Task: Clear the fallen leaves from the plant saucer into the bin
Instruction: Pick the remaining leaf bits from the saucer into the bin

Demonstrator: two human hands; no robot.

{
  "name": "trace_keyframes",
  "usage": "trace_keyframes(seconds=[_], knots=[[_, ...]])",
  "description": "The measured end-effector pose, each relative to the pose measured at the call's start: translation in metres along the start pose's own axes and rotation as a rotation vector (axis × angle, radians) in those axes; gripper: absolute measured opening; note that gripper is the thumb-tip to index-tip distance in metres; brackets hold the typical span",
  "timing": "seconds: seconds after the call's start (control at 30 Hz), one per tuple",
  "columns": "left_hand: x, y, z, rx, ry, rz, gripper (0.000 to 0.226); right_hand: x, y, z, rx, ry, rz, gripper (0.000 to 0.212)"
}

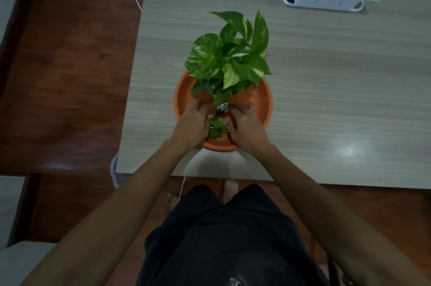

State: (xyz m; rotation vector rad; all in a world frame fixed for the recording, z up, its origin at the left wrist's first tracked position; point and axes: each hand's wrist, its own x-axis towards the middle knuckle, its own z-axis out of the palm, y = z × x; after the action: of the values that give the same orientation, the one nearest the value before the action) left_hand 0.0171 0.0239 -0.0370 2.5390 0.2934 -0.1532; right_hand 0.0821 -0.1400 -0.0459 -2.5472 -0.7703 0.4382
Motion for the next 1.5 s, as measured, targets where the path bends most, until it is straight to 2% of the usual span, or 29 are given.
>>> trace_keyframes(seconds=[0.13, 0.23, 0.33, 0.43, 0.6, 0.67, 0.73, 0.93, 1.07, 1.27, 1.5], knots=[[0.004, 0.002, 0.005, 0.133, -0.086, 0.002, 0.052, 0.007, -0.008, 0.001, -0.176, -0.035, -0.09, 0.039], [-0.001, 0.005, 0.006, 0.159, -0.144, 0.019, 0.048, -0.005, -0.001, -0.005, -0.118, -0.039, -0.126, 0.032], [-0.013, -0.002, 0.002, 0.064, -0.15, 0.018, 0.037, -0.019, 0.013, -0.013, -0.026, -0.078, -0.059, 0.034], [-0.016, -0.008, -0.008, -0.019, -0.112, -0.025, 0.038, -0.021, 0.023, -0.02, 0.023, -0.047, 0.051, 0.053], [-0.011, 0.005, -0.006, 0.102, -0.283, -0.05, 0.073, -0.013, 0.008, -0.017, -0.04, -0.157, 0.161, 0.089], [-0.01, 0.011, 0.002, 0.173, -0.28, -0.061, 0.084, -0.011, 0.001, -0.011, -0.099, -0.144, 0.208, 0.092], [-0.011, 0.014, 0.009, 0.208, -0.243, -0.075, 0.083, -0.013, -0.005, -0.003, -0.103, -0.102, 0.237, 0.092], [-0.024, 0.022, 0.017, 0.08, -0.08, -0.148, 0.048, -0.028, -0.012, 0.011, 0.002, -0.002, 0.135, 0.074], [-0.03, 0.019, 0.019, 0.112, -0.038, -0.122, 0.028, -0.033, -0.017, 0.013, 0.03, 0.026, 0.108, 0.045], [-0.031, 0.017, 0.019, 0.026, 0.007, -0.132, 0.021, -0.035, -0.016, 0.018, 0.057, 0.056, 0.044, 0.017], [-0.029, 0.021, 0.006, -0.258, 0.102, -0.321, 0.014, -0.024, -0.001, -0.006, 0.23, 0.08, 0.159, 0.014]])
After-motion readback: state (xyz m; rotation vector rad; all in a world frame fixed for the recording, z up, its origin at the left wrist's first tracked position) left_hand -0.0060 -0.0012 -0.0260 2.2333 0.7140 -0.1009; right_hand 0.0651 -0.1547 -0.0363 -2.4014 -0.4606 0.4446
